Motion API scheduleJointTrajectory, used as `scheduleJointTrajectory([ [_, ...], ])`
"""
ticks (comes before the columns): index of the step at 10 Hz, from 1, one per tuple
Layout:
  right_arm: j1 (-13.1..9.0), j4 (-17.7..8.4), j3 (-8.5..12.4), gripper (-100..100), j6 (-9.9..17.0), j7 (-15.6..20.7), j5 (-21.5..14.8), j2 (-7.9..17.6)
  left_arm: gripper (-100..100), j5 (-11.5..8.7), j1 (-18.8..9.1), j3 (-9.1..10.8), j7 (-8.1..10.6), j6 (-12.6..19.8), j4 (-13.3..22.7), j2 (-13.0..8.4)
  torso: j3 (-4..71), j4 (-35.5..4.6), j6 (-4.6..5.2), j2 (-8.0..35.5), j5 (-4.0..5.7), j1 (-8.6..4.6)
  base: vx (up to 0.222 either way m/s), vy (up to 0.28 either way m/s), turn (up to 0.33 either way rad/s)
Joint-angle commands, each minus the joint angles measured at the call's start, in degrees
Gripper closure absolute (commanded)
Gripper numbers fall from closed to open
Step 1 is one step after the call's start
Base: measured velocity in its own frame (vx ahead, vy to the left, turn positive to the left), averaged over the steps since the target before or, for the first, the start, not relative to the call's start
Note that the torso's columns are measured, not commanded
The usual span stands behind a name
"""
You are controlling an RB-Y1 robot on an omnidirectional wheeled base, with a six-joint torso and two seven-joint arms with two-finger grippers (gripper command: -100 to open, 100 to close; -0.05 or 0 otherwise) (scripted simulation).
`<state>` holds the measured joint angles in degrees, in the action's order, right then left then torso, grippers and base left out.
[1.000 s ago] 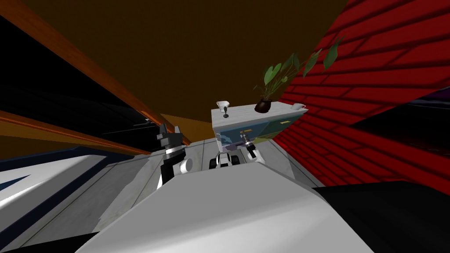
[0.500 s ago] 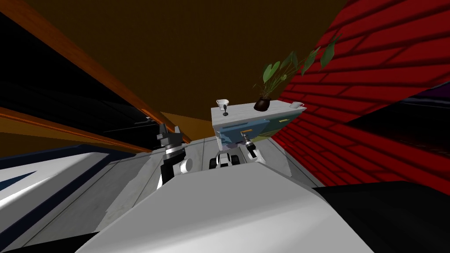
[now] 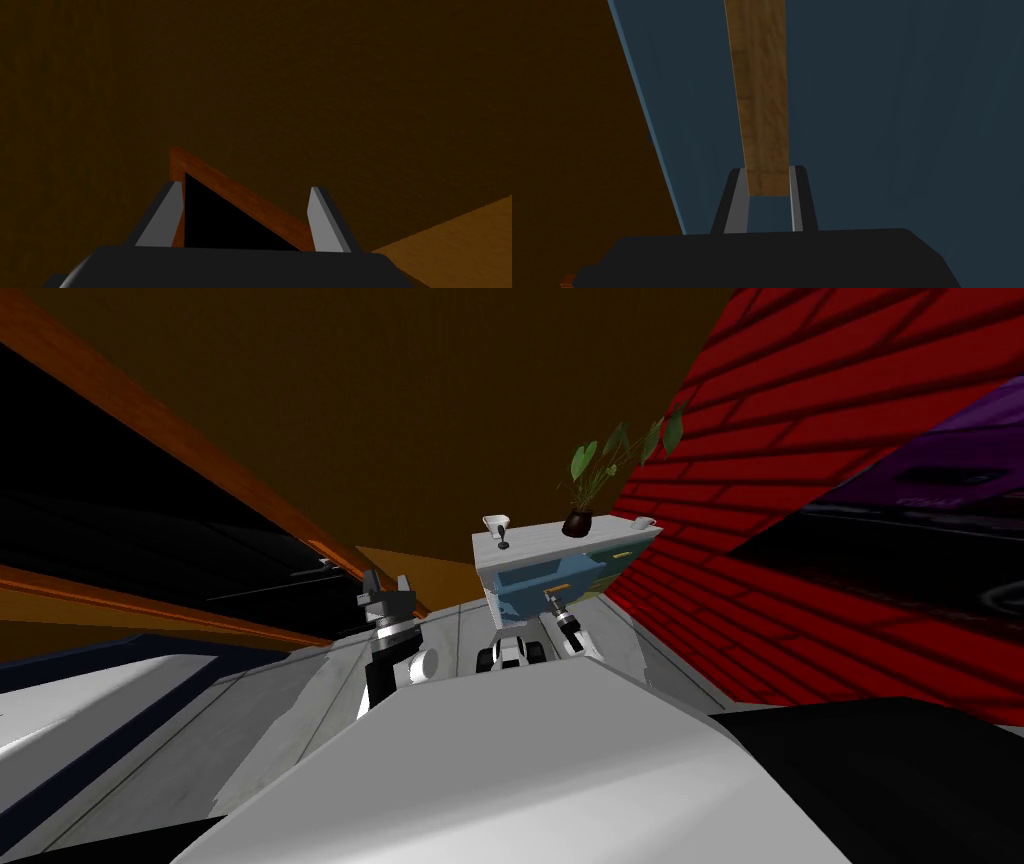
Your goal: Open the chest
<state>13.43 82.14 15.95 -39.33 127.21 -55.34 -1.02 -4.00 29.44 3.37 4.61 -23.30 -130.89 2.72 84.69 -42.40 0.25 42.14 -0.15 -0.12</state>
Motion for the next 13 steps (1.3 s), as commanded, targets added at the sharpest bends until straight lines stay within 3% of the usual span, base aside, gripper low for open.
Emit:
scheduleJointTrajectory([
  [1,2.06,2.60,-2.36,100,-1.85,-1.36,-2.32,-0.64,0,0.00,0.00,0.00,0.00,0.00,0.00,0.00,-0.07,-0.02,-0.08,0.10,0.05,-0.09,0.015,-0.027,-0.261],
  [5,5.18,5.59,-5.97,100,-4.96,-3.30,-5.61,-1.45,0,0.00,-0.01,0.00,0.00,0.00,0.00,0.00,-0.20,-0.12,-0.10,0.31,0.05,-0.03,0.008,-0.022,-0.265],
  [6,3.68,5.99,-5.93,-100,-2.08,-5.85,-5.75,0.66,0,0.00,-0.01,0.00,0.00,0.00,0.00,0.00,-0.18,-0.14,-0.10,0.29,0.03,0.00,-0.039,0.014,0.005],
  [13,0.13,10.94,-7.16,-100,5.90,-16.83,-7.56,7.62,0,0.00,-0.02,-0.01,0.00,0.00,0.00,0.00,-0.11,0.06,-0.26,0.16,0.13,0.13,-0.064,0.036,0.053],
])
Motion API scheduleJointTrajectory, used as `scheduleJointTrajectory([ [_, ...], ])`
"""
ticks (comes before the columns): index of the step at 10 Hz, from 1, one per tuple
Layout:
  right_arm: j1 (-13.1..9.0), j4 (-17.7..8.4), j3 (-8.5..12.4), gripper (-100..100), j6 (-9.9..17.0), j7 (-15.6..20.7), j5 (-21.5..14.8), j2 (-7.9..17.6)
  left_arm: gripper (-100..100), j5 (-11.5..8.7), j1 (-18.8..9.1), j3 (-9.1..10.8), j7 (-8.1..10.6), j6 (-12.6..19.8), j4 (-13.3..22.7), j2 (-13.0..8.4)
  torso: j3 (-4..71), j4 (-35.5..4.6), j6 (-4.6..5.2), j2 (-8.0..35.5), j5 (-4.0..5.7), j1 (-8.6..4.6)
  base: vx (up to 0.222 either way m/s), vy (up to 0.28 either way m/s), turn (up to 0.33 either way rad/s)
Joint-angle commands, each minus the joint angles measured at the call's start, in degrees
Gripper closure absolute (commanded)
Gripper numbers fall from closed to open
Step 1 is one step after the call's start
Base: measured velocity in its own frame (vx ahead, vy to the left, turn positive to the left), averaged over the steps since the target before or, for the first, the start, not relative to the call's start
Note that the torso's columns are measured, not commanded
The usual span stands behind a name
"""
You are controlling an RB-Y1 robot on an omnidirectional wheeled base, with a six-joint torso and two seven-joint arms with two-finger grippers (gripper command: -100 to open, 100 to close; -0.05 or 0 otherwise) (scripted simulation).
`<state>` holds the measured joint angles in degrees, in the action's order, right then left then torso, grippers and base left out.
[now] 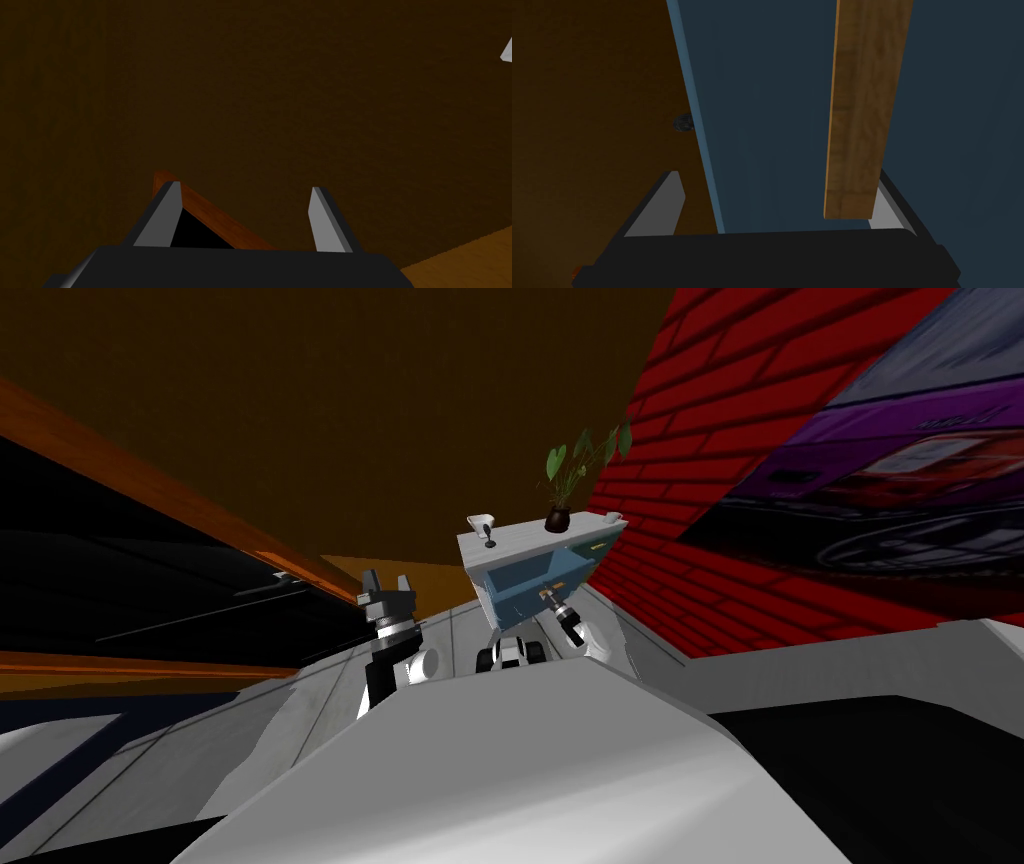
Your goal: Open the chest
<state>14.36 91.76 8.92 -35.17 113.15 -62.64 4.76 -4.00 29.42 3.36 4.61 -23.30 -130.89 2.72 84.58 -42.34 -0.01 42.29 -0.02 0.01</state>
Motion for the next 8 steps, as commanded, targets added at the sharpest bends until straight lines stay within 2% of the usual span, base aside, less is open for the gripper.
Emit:
scheduleJointTrajectory([
  [1,-1.30,2.03,-0.30,-100,2.88,-4.31,-0.51,2.84,0,0.00,0.00,0.00,0.00,0.00,0.00,0.00,-0.08,-0.15,0.02,0.15,-0.09,0.08,-0.053,0.032,0.049],
  [2,-0.27,1.40,-0.42,-100,2.13,-3.11,-0.54,2.08,0,0.00,0.00,0.00,0.00,0.00,0.00,0.00,-0.17,-0.33,0.06,0.32,-0.18,0.13,-0.017,0.011,0.005],
  [3,-0.25,1.37,-0.41,0,2.46,-3.48,-0.60,2.21,0,0.00,0.01,0.00,0.00,0.00,0.00,0.00,-0.19,-0.24,0.03,0.32,-0.12,0.11,0.000,0.000,0.000],
  [8,0.06,0.98,-0.40,0,2.61,-3.43,-0.71,2.23,0,0.00,0.01,0.00,0.00,0.00,0.00,0.00,-0.03,0.00,0.00,0.04,-0.01,0.03,0.000,0.000,0.000],
])
